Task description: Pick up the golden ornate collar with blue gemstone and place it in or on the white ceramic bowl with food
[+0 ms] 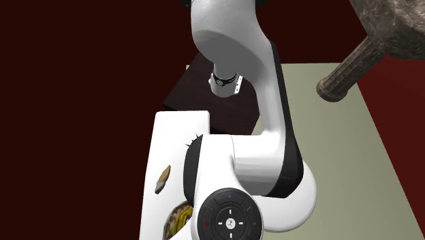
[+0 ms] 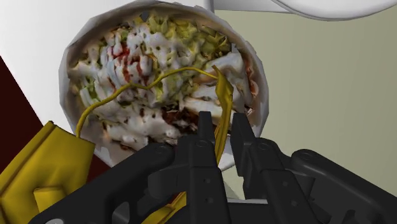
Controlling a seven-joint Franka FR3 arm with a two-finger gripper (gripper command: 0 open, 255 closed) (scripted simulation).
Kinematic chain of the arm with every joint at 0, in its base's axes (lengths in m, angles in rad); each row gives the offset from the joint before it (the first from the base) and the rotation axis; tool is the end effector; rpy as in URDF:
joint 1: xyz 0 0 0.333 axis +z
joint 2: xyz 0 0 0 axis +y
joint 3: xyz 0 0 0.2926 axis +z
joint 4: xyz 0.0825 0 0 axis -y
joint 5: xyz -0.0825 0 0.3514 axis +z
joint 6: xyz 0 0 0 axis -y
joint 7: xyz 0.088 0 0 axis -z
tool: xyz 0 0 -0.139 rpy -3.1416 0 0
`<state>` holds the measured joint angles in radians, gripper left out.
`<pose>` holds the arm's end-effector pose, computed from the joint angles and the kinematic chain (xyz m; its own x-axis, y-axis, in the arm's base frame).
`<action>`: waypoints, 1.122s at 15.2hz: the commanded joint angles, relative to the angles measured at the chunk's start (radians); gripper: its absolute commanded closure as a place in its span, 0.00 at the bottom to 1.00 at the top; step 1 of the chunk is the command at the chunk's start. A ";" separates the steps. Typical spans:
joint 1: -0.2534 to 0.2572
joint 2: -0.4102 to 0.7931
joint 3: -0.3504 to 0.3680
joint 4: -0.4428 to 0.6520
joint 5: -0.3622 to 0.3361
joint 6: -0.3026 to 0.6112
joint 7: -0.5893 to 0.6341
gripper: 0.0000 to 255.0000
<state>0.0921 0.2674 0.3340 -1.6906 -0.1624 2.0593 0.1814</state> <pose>0.5704 0.2290 0.4159 0.9480 0.2924 0.1253 0.2893 -0.9563 0.0426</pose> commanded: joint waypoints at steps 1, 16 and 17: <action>0.000 0.007 -0.001 -0.018 -0.004 0.025 0.003 1.00; 0.001 0.019 -0.003 -0.053 -0.012 0.070 0.012 0.00; 0.001 0.018 -0.003 -0.053 -0.012 0.070 0.012 0.00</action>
<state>0.0929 0.2855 0.3313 -1.7435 -0.1744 2.1296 0.1934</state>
